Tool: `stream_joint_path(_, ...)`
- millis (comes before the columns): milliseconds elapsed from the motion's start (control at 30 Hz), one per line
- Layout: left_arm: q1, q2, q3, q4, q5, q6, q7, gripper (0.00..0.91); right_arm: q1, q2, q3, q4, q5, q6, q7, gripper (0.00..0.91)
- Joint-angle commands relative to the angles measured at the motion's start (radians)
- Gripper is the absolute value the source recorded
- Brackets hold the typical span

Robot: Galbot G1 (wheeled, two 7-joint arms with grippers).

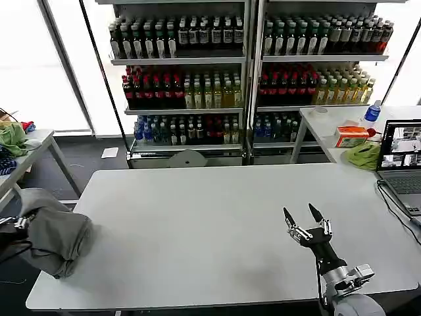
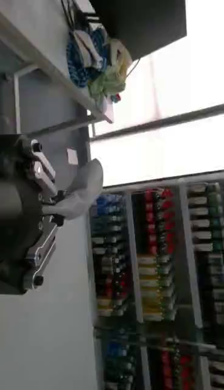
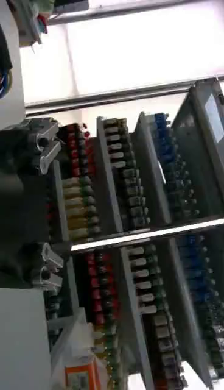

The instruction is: Fold and organize the clothes.

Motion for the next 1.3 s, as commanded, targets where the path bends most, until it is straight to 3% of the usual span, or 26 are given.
stream_joint_path(33, -0.195, -0.045, 0.619, -0.219, -0.112, 0.007, -0.352, 0.010, -0.011, 0.021, 0.016, 0.008, -0.003, -0.005, 0.005, 0.907)
stream_joint_path(200, -0.431, -0.076, 0.942, -0.143, -0.279, 0.007, -0.472, 0.010, -0.053, 0.039, 0.039, 0.021, -0.006, -0.010, 0.005, 0.907)
stream_joint_path(333, -0.638, -0.163, 1.126, 0.032, -0.329, 0.006, -0.509, 0.010, -0.083, 0.053, 0.048, 0.023, -0.022, -0.011, 0.004, 0.907)
stream_joint_path(367, -0.659, -0.180, 1.155, 0.071, -0.329, 0.006, -0.512, 0.212, -0.087, 0.057, 0.047, 0.024, -0.025, -0.014, 0.005, 0.907)
stream_joint_path(400, -0.699, -0.225, 1.170, 0.091, -0.329, 0.006, -0.513, 0.504, -0.090, 0.062, 0.046, 0.027, -0.031, -0.022, 0.008, 0.907)
stream_joint_path(433, -0.716, -0.253, 1.196, 0.130, -0.329, 0.006, -0.511, 0.907, -0.093, 0.064, 0.043, 0.030, -0.038, -0.032, 0.011, 0.907)
stream_joint_path(600, -0.746, -0.359, 1.242, 0.170, -0.322, 0.004, -0.476, 0.907, -0.092, 0.062, 0.019, 0.056, -0.043, -0.105, 0.038, 0.907)
stream_joint_path(733, -0.738, -0.383, 1.207, 0.106, -0.365, -0.050, -0.419, 0.907, -0.064, 0.037, -0.020, 0.072, -0.014, -0.191, 0.065, 0.907)
stream_joint_path(933, -0.670, -0.318, 1.067, -0.045, -0.424, -0.072, -0.354, 0.907, 0.027, 0.000, -0.106, 0.068, 0.054, -0.306, 0.098, 0.907)
stream_joint_path(1133, -0.538, -0.213, 0.841, -0.109, -0.388, -0.103, -0.289, 0.907, 0.204, -0.006, -0.297, 0.027, 0.155, -0.409, 0.152, 0.907)
stream_joint_path(1300, -0.432, -0.187, 0.635, -0.114, -0.274, -0.108, -0.216, 0.907, 0.374, -0.040, -0.497, -0.014, 0.429, -0.578, 0.246, 0.907)
